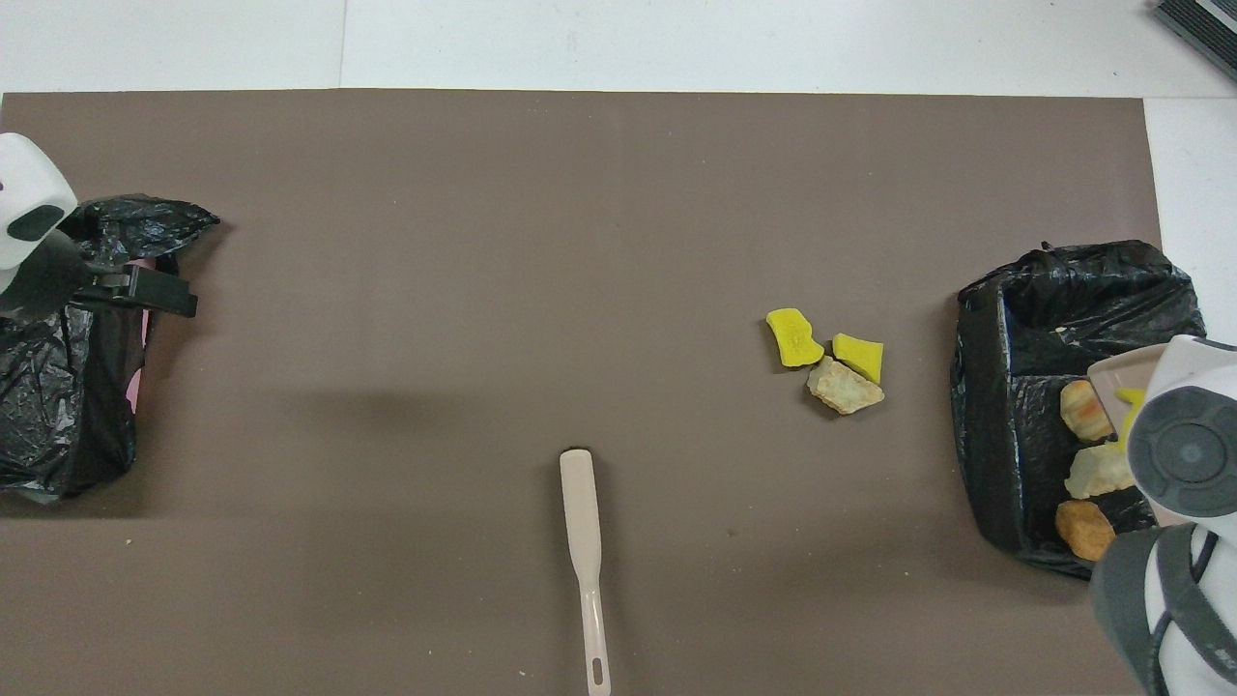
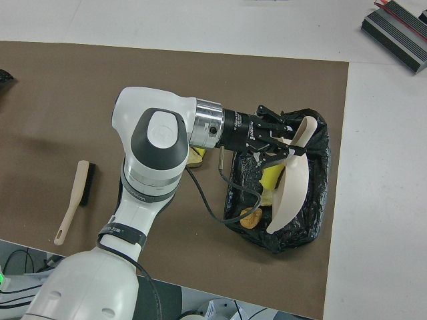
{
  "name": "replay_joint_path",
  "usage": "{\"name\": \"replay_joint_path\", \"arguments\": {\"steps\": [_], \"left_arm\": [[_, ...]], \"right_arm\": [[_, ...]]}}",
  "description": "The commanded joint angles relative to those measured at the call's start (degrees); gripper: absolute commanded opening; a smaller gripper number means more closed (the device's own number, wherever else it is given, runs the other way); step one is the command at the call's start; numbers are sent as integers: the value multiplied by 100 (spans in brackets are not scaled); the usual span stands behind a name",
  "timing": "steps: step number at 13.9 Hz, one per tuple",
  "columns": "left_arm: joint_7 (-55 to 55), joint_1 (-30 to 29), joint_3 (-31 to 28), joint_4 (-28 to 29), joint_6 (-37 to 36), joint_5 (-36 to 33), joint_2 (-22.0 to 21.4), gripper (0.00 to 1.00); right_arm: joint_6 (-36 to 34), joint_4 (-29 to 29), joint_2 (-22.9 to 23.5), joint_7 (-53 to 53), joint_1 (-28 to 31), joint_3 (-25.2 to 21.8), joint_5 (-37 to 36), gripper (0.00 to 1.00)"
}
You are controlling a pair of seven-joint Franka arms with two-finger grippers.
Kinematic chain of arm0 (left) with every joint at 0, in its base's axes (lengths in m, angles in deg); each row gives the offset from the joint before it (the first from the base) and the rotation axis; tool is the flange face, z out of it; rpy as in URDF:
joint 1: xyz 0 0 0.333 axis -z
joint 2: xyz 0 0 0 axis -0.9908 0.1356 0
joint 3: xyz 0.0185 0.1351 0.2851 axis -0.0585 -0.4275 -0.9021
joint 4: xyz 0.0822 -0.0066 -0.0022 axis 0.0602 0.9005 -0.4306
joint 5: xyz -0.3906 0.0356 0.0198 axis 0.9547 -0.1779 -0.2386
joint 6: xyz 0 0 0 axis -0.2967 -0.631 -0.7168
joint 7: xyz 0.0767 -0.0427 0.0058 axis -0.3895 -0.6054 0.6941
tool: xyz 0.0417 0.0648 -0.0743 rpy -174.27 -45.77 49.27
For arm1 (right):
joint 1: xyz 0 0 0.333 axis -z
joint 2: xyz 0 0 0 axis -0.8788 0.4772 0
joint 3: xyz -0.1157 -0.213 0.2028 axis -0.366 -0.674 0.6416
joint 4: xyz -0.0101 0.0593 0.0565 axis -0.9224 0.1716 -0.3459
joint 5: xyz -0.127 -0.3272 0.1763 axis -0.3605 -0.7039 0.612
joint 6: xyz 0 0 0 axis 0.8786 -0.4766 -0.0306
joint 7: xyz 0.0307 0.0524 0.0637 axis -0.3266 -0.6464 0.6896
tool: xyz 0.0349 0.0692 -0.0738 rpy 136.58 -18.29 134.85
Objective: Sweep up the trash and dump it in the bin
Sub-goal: 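Shake the dustpan over the bag while the left gripper returns to rest, then lift the empty dustpan away from the bag with the right gripper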
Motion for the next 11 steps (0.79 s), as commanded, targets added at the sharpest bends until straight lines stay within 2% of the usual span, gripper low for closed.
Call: {"name": "replay_joint_path", "arguments": {"steps": [1,4,6,11], "left_arm": [[233,-98,50,-429,-580,-253,-22,100],[429,-19,77,-316,-677,-359,-207,100],[438,-1,85,-306,-747,-359,-216,100],[429,-89,68,-324,-695,-350,-216,100]], "right_arm": [[-455,273,-251,-303,-66,33,-253,0],[-1166,203,-277,-400,-565,191,-472,0],[-1415,71,-347,-549,-620,262,-324,0],[-1906,-420,-646,-348,-611,244,861,0]]}}
